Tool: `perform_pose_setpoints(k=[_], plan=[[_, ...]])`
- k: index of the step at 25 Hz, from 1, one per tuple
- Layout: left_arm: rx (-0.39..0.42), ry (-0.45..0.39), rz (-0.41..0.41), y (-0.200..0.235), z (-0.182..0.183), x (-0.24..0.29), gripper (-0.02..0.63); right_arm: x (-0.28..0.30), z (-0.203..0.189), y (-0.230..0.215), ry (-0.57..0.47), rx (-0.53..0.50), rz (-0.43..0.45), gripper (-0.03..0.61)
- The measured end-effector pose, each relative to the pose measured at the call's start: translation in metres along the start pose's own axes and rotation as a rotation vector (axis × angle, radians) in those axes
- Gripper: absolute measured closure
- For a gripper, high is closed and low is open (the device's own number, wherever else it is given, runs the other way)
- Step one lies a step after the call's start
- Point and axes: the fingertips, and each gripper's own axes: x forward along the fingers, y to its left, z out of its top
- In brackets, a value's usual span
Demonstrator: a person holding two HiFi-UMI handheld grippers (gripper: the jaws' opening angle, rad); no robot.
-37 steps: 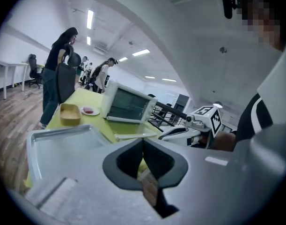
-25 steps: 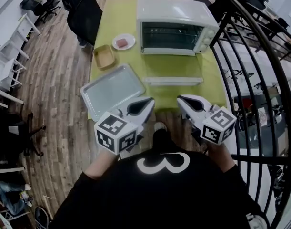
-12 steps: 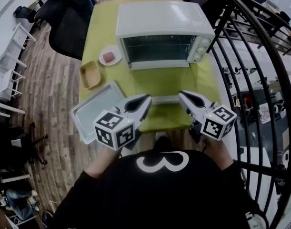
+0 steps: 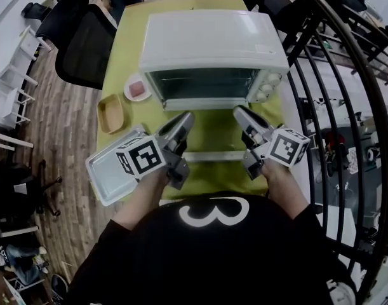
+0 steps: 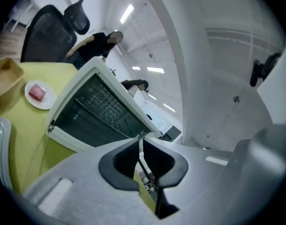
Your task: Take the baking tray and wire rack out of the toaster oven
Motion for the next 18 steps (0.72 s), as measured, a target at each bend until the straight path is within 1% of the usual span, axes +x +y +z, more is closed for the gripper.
perform_pose_setpoints(k=[2, 5, 6, 7, 8, 9, 11, 14, 18], plan=[[-0.086, -0.028, -0.001, 0.009, 0.003, 0.012, 0.597, 0.010, 0.008, -0.010, -0.032, 0.076, 0.022, 0.506], [-0.174, -0.057, 0.024, 0.029, 0.011, 0.030, 0.588, 0.026, 0.015, -0.036, -0.059, 0.178, 0.001, 0.454], [-0.209, -0.070, 0.021, 0.034, 0.014, 0.036, 0.548, 0.032, 0.014, -0.044, -0.056, 0.205, -0.008, 0.441], [-0.246, -0.086, 0.016, 0.038, 0.017, 0.042, 0.491, 0.038, 0.012, -0.052, -0.050, 0.231, -0.020, 0.422], [-0.280, -0.103, 0.016, 0.044, 0.020, 0.046, 0.469, 0.043, 0.011, -0.061, -0.047, 0.258, -0.037, 0.406], [-0.307, -0.123, 0.025, 0.051, 0.023, 0.050, 0.461, 0.048, 0.011, -0.069, -0.052, 0.283, -0.053, 0.405], [-0.344, -0.165, 0.053, 0.069, 0.028, 0.056, 0.454, 0.059, 0.014, -0.082, -0.082, 0.307, -0.068, 0.405], [-0.372, -0.226, 0.093, 0.093, 0.034, 0.063, 0.449, 0.069, 0.017, -0.100, -0.120, 0.308, -0.110, 0.405], [-0.420, -0.298, 0.133, 0.121, 0.044, 0.070, 0.445, 0.084, 0.019, -0.118, -0.150, 0.365, -0.146, 0.394]])
